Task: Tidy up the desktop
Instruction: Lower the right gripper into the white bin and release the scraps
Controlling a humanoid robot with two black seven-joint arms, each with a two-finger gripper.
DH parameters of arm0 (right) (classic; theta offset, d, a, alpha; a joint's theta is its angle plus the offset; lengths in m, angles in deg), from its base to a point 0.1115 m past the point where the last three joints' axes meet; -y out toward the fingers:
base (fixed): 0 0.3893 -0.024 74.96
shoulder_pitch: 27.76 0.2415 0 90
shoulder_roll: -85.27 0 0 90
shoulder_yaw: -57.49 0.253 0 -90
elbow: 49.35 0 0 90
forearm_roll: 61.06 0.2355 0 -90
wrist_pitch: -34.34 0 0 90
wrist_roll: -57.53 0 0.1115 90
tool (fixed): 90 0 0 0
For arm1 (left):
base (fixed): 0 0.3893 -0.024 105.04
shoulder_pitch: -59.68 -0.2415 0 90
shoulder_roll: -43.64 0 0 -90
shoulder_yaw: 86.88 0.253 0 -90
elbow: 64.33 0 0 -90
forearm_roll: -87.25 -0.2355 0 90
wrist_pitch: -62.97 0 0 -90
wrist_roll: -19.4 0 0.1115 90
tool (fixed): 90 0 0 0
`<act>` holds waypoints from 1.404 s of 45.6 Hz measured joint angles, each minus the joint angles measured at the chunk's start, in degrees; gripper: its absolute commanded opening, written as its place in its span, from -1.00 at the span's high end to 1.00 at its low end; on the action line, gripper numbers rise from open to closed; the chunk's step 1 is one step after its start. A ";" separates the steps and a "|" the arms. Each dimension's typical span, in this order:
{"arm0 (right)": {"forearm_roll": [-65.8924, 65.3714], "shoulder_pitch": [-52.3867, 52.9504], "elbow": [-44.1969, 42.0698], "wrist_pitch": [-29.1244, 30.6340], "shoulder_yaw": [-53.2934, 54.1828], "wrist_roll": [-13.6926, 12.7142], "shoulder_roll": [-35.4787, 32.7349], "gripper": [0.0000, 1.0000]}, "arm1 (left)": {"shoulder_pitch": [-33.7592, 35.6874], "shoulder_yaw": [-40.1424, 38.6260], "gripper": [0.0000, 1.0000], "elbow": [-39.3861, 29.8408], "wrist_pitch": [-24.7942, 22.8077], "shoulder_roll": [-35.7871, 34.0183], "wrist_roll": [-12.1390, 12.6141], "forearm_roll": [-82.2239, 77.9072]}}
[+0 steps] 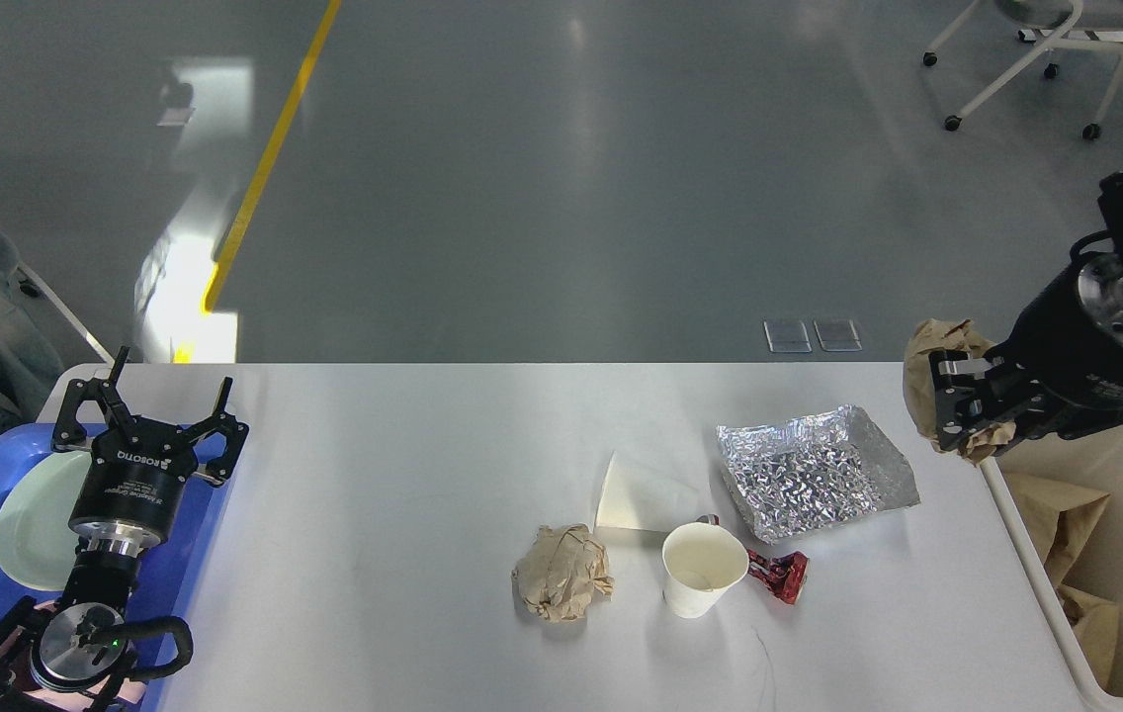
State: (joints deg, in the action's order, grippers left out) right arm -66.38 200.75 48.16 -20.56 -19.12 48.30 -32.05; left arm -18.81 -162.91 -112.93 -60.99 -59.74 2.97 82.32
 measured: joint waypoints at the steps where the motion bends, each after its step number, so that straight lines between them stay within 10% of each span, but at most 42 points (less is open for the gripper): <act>1: -0.19 -0.79 -0.65 -0.18 -0.53 -0.01 -0.96 1.00 | 0.00 0.00 -0.93 0.00 0.00 0.00 0.00 0.00; 27: -7.54 -54.31 -41.61 -16.09 12.46 0.44 -15.36 1.00 | -0.08 0.00 -0.93 0.00 -0.04 0.00 -0.10 0.00; 48: -6.64 -94.42 -80.04 -29.16 29.91 0.34 0.11 1.00 | -0.08 0.00 -0.93 0.00 -0.04 -0.02 -0.09 0.01; 64: -6.62 -102.45 -86.24 -32.54 33.71 0.02 4.42 1.00 | -0.08 0.00 -0.93 0.00 -0.04 -0.01 -0.09 0.02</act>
State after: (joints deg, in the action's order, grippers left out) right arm -73.00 98.31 -38.08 -53.10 14.59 48.32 -27.63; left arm -18.90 -162.91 -112.93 -61.03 -59.75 2.88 82.34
